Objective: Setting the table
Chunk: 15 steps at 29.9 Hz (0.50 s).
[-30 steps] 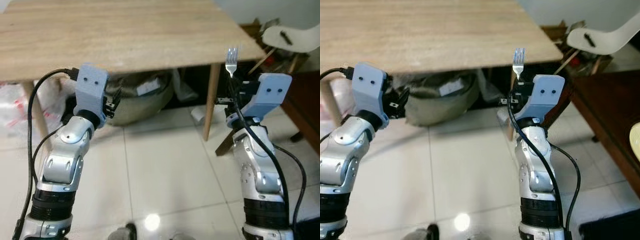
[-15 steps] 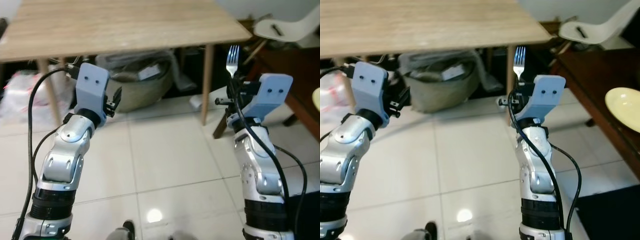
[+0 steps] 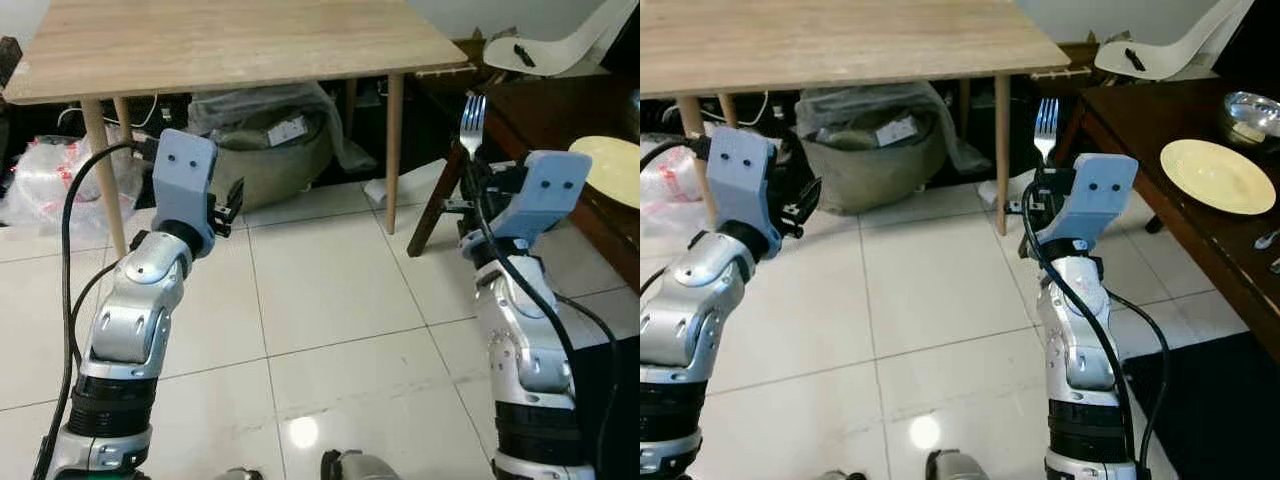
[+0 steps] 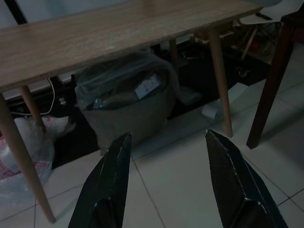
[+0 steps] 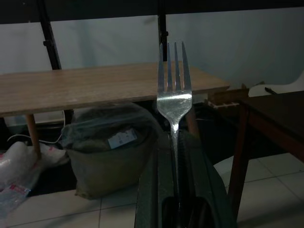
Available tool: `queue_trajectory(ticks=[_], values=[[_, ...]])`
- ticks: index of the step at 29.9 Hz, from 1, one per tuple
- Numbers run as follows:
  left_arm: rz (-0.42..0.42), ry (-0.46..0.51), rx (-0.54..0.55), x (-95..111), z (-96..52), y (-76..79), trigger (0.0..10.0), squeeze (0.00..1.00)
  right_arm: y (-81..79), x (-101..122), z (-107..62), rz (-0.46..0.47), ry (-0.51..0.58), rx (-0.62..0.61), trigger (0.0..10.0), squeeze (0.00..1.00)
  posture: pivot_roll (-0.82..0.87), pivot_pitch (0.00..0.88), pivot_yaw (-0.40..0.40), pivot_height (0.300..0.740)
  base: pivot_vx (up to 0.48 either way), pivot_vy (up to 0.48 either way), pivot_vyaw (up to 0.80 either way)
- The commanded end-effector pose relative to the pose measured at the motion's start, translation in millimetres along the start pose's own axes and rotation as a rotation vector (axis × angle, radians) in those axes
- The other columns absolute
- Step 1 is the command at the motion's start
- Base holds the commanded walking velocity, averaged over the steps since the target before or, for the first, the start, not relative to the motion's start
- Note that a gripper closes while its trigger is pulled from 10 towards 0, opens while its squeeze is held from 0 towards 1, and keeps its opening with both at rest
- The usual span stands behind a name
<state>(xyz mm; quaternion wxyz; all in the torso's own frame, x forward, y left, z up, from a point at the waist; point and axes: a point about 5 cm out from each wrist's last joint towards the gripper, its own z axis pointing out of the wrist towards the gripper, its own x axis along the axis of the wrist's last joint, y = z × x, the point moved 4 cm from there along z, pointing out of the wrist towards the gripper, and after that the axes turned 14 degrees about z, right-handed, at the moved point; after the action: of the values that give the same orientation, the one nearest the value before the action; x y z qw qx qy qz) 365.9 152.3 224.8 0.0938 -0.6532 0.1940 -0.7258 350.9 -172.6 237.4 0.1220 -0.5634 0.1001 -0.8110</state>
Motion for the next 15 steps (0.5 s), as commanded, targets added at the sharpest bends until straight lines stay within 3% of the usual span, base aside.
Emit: queue_trajectory(ticks=[1, 8, 11, 15], values=[[0.007, -0.011, 0.005, -1.9, 1.4, -0.7, 10.0, 0.13, 0.7, 2.9, 0.2, 0.003, 0.009, -0.002, 10.0, 0.00, -0.12, 0.073, 0.038, 0.740, 0.000, 0.000, 0.00], [0.021, -0.004, 0.005, -1.0, 1.5, -0.8, 10.0, 0.17, 0.0, 2.1, 0.1, 0.002, 0.004, 0.004, 10.0, 0.00, -0.12, 0.068, 0.037, 0.740, 0.035, 0.000, 0.00], [0.010, 0.008, -0.009, 1.6, 1.6, 1.9, 10.0, 0.15, 1.8, 0.6, 0.3, 0.025, -0.003, -0.006, 10.0, 0.00, -0.12, 0.068, 0.037, 0.740, 0.326, 0.000, -0.80], [0.016, 0.024, -0.017, 4.5, 0.8, 4.3, 10.0, 0.12, 3.3, 1.0, 0.3, 0.029, -0.002, -0.013, 10.0, 0.00, -0.12, 0.062, 0.040, 0.740, 0.000, 0.000, -0.80]])
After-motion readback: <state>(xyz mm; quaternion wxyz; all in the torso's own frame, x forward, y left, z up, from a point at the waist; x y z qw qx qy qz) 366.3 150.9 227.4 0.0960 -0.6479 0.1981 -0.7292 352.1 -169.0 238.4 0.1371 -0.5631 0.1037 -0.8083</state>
